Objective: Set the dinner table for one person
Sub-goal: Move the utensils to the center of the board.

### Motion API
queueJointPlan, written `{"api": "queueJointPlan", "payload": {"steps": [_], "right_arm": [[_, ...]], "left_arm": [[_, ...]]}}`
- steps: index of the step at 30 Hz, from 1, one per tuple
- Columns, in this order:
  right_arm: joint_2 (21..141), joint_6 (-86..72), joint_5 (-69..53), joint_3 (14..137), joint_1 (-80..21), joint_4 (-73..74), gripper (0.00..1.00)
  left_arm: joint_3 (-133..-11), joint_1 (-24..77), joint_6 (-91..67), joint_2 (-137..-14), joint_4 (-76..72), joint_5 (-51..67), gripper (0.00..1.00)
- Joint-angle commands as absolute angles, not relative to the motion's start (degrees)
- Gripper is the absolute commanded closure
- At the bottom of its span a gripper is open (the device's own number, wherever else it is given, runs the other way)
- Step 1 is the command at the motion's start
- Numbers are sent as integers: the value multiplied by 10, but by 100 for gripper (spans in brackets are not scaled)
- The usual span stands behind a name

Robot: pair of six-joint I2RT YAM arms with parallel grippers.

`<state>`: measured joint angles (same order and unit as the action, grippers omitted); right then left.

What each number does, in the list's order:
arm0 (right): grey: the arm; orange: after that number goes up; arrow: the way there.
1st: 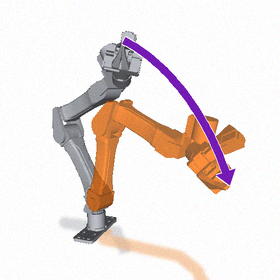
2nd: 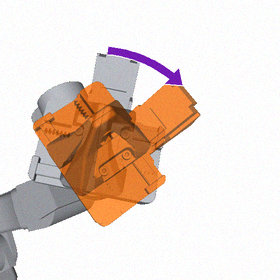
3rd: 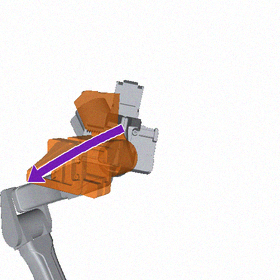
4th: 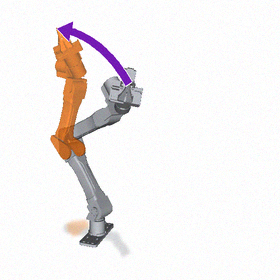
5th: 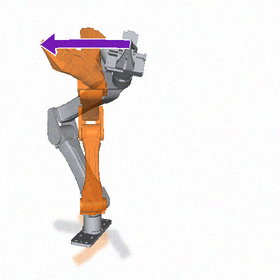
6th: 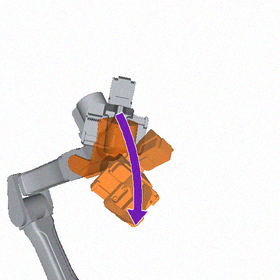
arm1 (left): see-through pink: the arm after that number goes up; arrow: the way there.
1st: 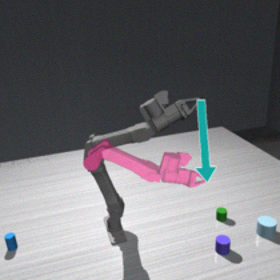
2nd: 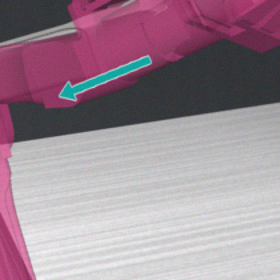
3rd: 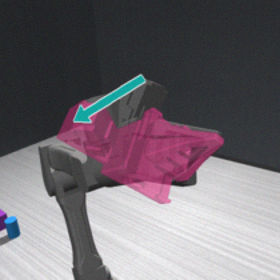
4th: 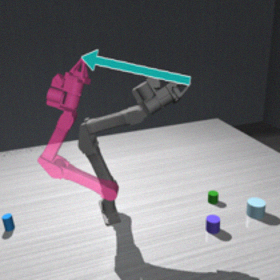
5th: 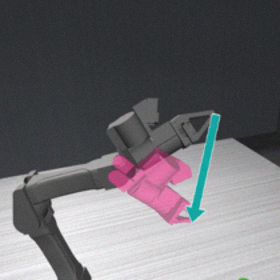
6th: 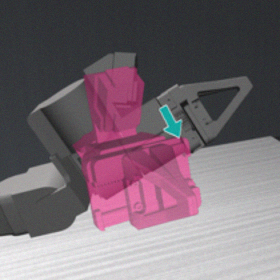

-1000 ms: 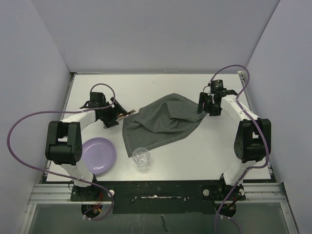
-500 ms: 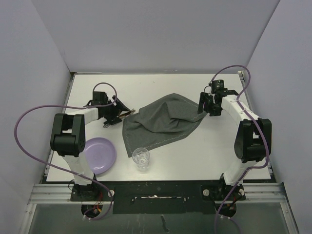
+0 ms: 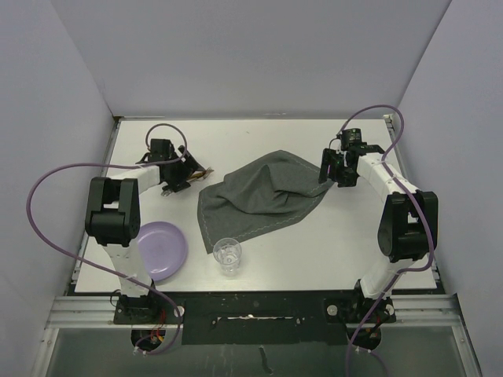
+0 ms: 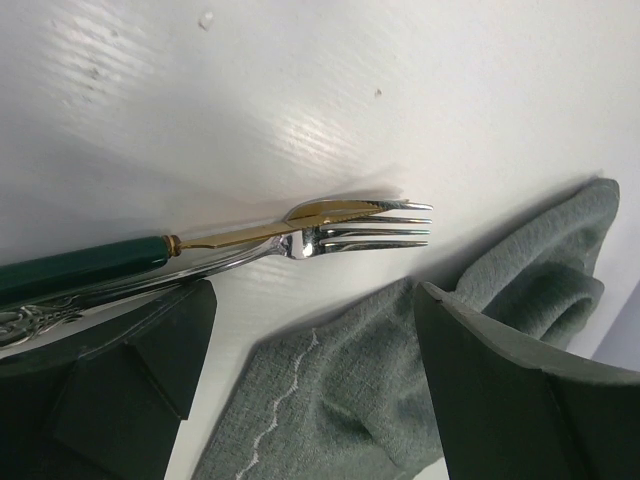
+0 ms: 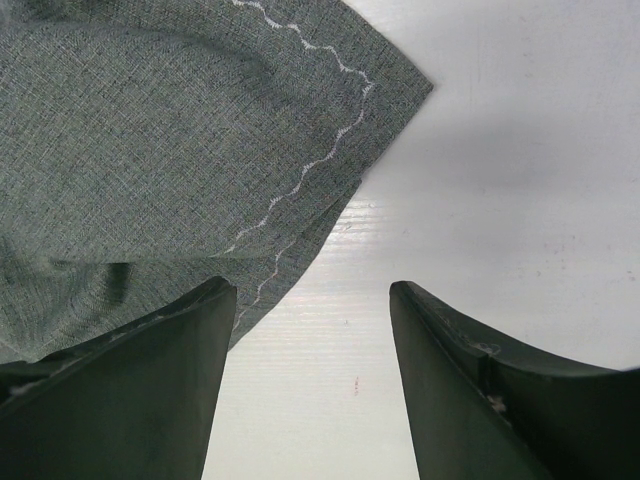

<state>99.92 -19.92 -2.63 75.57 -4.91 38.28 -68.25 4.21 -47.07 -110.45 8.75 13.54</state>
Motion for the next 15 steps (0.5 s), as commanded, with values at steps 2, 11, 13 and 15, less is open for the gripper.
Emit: {"api": "queueJointPlan", "payload": {"steps": [2,11,13,15], "right_arm": [[988,-193,-38,757,-46,371,36],[992,-190,-37,754,-47,373,36],[994,-190,-37,754,-46,374,36],[995,-190,-36,753,-47,374,36]], "left_arm": [[-717,17,-448,-1149,93,90,19],[-745,-10,-445,-1187,85,73,19],[-750,-15,-439,-1188,92,66,19],[-753,-25,-436,-1185,100,63,19]]}}
